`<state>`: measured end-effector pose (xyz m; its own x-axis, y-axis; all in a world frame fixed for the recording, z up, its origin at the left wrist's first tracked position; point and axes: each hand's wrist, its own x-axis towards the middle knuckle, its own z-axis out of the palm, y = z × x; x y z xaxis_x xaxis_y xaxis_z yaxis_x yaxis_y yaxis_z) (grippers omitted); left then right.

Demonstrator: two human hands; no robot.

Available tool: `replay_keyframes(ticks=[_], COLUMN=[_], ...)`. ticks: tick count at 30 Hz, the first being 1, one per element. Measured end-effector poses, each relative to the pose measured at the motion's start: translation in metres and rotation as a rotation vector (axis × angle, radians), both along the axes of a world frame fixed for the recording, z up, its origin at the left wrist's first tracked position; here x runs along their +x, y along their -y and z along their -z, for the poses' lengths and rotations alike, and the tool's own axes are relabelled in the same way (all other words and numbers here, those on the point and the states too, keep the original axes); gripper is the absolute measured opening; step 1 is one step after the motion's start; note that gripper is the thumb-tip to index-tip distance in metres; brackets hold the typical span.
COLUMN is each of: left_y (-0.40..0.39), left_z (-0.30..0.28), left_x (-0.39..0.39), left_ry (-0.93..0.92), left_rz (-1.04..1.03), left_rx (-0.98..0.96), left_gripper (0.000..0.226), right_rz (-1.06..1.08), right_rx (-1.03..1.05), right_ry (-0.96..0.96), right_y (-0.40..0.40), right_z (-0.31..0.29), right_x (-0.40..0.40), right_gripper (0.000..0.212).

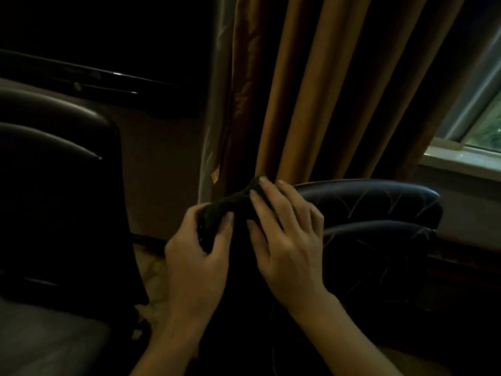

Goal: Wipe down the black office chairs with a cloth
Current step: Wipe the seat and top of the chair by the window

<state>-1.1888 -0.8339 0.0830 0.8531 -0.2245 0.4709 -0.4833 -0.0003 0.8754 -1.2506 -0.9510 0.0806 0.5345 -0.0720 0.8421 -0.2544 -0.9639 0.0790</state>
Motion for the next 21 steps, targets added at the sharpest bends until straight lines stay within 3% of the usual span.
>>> replay_keyframes(ticks=[4, 8, 14, 18, 21], left_y=[0.006, 0.016, 0.035, 0.055, 0.061], left_z=[-0.002, -0.008, -0.021, -0.028, -0.03], left_x=[-0.005, -0.006, -0.012, -0.011, -0.002], left_ry=[0.306, 0.496, 0.459, 0.459, 0.339], left_rz=[-0.35, -0.431, -0.479, -0.458, -0.406], left_rx=[0.27, 0.445, 0.679, 0.722, 0.673], left_gripper=[0.037, 0.02, 0.029, 0.028, 0.025], right_rz=[-0.038, -0.087, -0.126, -0.127, -0.106], right_rx=[0.0, 0.008, 0.015, 0.037, 0.104], right_ry=[-0.136, -0.197, -0.241, -0.285, -0.277], right_y=[0.015, 0.031, 0.055, 0.068, 0.074], right_z=[-0.015, -0.028, -0.035, -0.041, -0.041], right_x=[-0.007, -0.005, -0.009, -0.009, -0.004], right_gripper=[0.035, 0.032, 0.032, 0.033, 0.032])
